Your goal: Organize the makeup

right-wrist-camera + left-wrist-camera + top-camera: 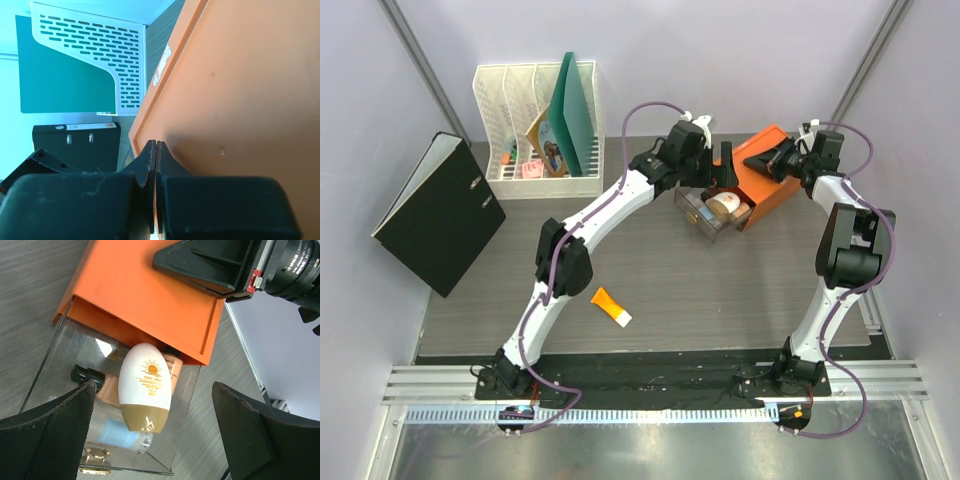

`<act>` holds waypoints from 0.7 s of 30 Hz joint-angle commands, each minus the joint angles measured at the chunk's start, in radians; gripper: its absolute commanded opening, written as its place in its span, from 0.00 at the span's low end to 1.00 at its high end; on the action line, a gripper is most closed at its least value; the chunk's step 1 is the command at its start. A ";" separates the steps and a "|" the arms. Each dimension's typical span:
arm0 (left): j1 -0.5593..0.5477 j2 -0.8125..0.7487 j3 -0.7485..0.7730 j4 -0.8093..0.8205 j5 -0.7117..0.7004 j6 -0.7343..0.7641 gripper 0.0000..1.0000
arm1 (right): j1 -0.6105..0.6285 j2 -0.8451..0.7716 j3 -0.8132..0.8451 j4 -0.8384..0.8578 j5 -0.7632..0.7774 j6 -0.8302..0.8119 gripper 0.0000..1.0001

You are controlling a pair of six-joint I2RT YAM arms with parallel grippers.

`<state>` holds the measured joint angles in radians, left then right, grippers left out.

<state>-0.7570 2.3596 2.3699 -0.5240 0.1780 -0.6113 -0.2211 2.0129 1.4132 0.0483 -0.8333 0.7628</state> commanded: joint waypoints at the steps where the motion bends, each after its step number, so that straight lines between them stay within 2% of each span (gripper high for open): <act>1: 0.010 -0.091 0.016 0.056 -0.037 0.059 0.96 | -0.029 0.188 -0.118 -0.275 0.157 -0.120 0.01; 6: 0.036 -0.255 -0.161 -0.005 -0.077 0.113 0.95 | -0.029 0.191 -0.112 -0.277 0.157 -0.118 0.01; 13: 0.064 -0.529 -0.600 -0.148 -0.166 0.176 0.95 | -0.029 0.199 -0.108 -0.277 0.155 -0.117 0.01; 15: 0.064 -0.606 -0.679 -0.195 -0.167 0.188 0.95 | -0.029 0.199 -0.108 -0.277 0.154 -0.117 0.01; 19: 0.062 -0.700 -0.869 -0.329 -0.149 0.142 0.96 | -0.029 0.205 -0.106 -0.275 0.154 -0.118 0.01; 21: 0.062 -0.720 -0.912 -0.414 -0.140 0.114 0.96 | -0.029 0.204 -0.106 -0.275 0.154 -0.120 0.01</act>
<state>-0.6876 1.6806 1.5543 -0.7429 0.0345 -0.4648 -0.2199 2.0232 1.4250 0.0483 -0.8482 0.7654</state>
